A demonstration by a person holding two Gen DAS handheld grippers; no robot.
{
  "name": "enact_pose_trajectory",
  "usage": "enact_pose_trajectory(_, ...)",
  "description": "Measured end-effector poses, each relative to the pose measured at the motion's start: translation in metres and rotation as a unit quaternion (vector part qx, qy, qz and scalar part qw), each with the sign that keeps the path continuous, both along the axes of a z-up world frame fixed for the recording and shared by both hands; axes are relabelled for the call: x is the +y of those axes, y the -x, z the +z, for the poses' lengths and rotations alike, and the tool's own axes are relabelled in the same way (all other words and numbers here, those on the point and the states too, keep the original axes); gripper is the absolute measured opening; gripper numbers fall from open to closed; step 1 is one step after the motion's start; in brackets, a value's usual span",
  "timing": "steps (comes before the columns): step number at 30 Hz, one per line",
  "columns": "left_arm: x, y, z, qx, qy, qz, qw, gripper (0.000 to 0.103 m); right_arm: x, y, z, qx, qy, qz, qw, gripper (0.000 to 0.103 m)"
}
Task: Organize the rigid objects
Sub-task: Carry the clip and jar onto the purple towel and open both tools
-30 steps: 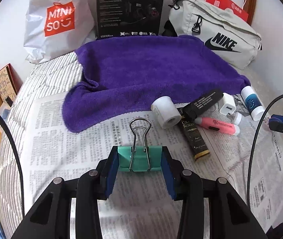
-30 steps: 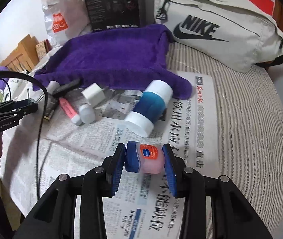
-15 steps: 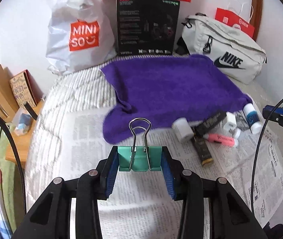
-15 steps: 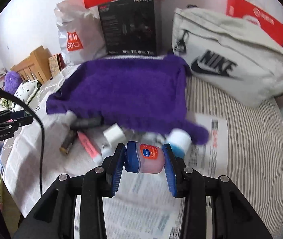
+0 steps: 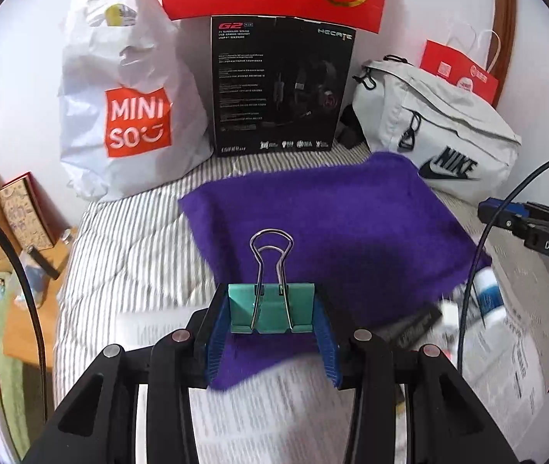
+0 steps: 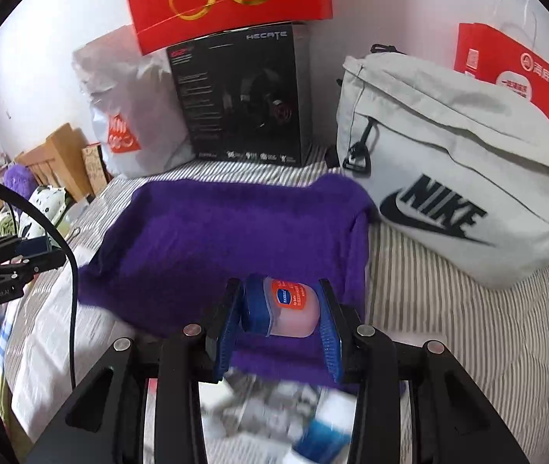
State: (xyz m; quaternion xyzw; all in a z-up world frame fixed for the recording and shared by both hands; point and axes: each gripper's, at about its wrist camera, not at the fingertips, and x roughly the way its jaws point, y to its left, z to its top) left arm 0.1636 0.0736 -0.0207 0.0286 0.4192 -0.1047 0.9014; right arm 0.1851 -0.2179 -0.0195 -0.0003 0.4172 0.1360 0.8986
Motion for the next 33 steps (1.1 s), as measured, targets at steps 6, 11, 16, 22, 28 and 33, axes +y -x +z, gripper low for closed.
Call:
enact_pose_trajectory(6, -0.006, -0.049, -0.009, 0.009, 0.003, -0.003, 1.0000, 0.039, 0.007, -0.046, -0.016, 0.011, -0.003, -0.009, 1.000, 0.038)
enact_pose_trajectory(11, -0.012, -0.082, -0.026, 0.021, 0.013, -0.007, 0.9997, 0.039, 0.016, -0.077, -0.036, 0.025, 0.012, -0.003, 1.000, 0.038)
enact_pose_trajectory(16, -0.022, -0.111, -0.052, 0.045, 0.022, -0.016, 0.9986, 0.039, 0.024, -0.105, -0.061, 0.046, 0.039, -0.005, 0.998, 0.038)
enact_pose_trajectory(22, -0.024, -0.132, -0.069, 0.061, 0.019, -0.021, 0.9977, 0.039, 0.032, -0.130, -0.075, 0.061, 0.049, -0.005, 0.997, 0.038)
enact_pose_trajectory(28, -0.029, -0.143, -0.080, 0.078, -0.001, -0.023, 0.9967, 0.039, 0.042, -0.145, -0.086, 0.077, 0.075, 0.008, 0.994, 0.038)
enact_pose_trajectory(33, -0.035, -0.149, -0.086, 0.084, -0.020, -0.029, 0.9958, 0.039, 0.046, -0.150, -0.095, 0.087, 0.082, 0.013, 0.993, 0.038)
